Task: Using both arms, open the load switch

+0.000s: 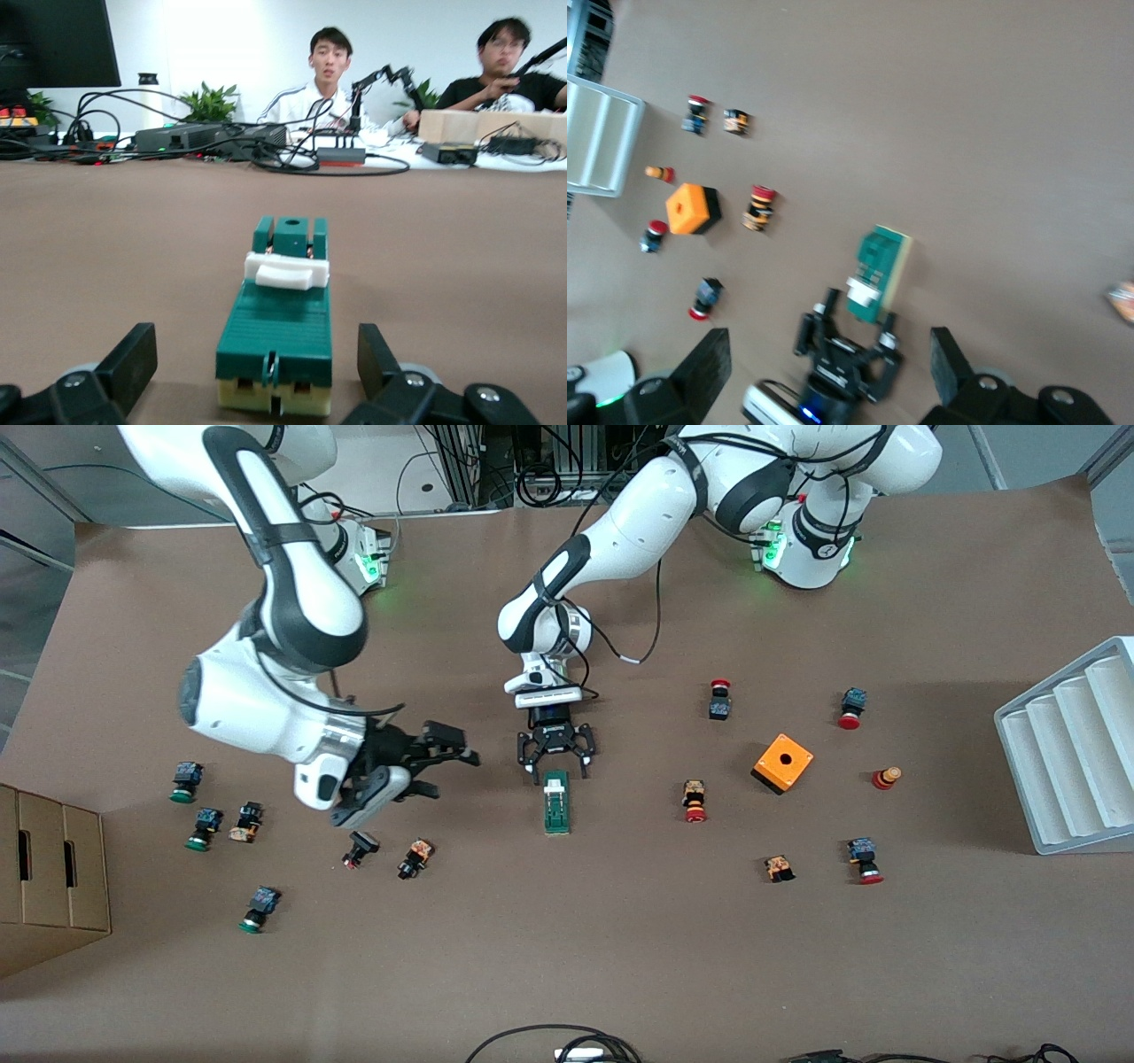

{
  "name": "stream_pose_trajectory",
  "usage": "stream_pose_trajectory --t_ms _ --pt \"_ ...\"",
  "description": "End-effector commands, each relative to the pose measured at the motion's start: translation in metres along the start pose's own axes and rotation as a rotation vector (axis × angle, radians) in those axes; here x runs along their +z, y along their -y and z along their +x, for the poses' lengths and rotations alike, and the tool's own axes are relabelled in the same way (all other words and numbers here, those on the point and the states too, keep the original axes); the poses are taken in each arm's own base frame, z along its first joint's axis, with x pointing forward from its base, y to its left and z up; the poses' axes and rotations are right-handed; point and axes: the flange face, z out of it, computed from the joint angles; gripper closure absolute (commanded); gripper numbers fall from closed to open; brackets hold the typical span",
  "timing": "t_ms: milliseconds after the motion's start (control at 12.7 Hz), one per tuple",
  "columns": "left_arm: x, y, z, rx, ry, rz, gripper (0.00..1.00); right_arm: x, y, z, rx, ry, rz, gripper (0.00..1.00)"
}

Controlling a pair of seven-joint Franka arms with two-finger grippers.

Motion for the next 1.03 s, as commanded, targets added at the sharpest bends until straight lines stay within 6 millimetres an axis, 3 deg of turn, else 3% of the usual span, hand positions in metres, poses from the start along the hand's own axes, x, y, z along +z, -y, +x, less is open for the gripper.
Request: stream_pose_trajectory --t_ms 0,237,395,711,947 --pt "-0.011 -0.011 0.009 0.059 0.061 0.024 0.0 -0.042 -0.017 0.001 -0.03 0.038 -0.045 0.0" --pt "-0.013 -0.017 0.026 0.09 0.099 0.03 0.0 -0.074 -0.034 0.006 -0.048 0.066 -0.096 0.0" --pt "-0.018 -0.027 0.054 0.079 0.155 0.021 0.0 -0.088 -0.046 0.004 -0.051 0.085 -0.136 0.0" --pt "-0.03 -0.039 0.119 0.15 0.305 0.054 0.0 -0.135 -0.105 -0.009 0.036 0.088 -0.203 0.0" --pt "-0.032 -0.041 0.158 0.306 0.414 0.055 0.0 -0.166 -0.117 -0.012 0.028 0.098 -0.277 0.0"
